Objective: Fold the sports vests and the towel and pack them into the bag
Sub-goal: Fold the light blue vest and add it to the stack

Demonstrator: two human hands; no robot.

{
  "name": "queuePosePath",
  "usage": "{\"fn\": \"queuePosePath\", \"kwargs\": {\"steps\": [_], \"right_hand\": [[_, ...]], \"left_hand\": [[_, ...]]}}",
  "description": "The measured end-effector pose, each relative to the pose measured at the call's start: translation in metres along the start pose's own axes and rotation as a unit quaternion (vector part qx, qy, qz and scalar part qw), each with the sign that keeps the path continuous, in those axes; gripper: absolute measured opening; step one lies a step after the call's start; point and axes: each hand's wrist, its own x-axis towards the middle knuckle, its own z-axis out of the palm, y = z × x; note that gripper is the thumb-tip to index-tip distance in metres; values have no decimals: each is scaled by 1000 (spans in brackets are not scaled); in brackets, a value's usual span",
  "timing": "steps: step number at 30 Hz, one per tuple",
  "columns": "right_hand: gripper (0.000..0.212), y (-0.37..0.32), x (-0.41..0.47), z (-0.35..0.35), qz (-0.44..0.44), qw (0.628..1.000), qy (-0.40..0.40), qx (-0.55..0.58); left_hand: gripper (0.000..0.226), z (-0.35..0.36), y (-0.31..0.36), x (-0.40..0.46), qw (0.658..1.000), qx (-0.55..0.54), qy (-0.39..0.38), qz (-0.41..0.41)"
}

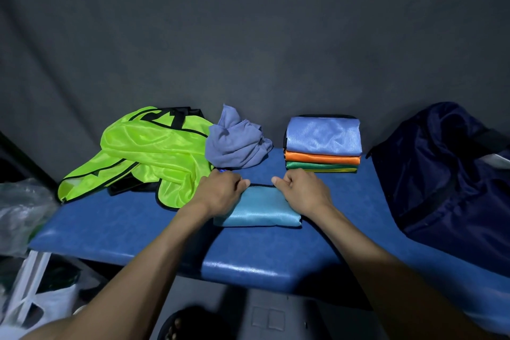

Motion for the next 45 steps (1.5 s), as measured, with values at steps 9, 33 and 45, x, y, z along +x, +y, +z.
{"fn": "queuePosePath", "kwargs": {"steps": [9,33,45], "right_hand": [[49,-2,1,2,16,1000,8,-1],[22,3,-77,-1,90,939,55,328],[47,12,-78,12,57,925,48,373]], "left_hand": [[24,-2,17,-1,984,-33,141,103],[47,41,20,-20,972,-134,144,129],[45,46,18,-19,969,-125,167,130]]}}
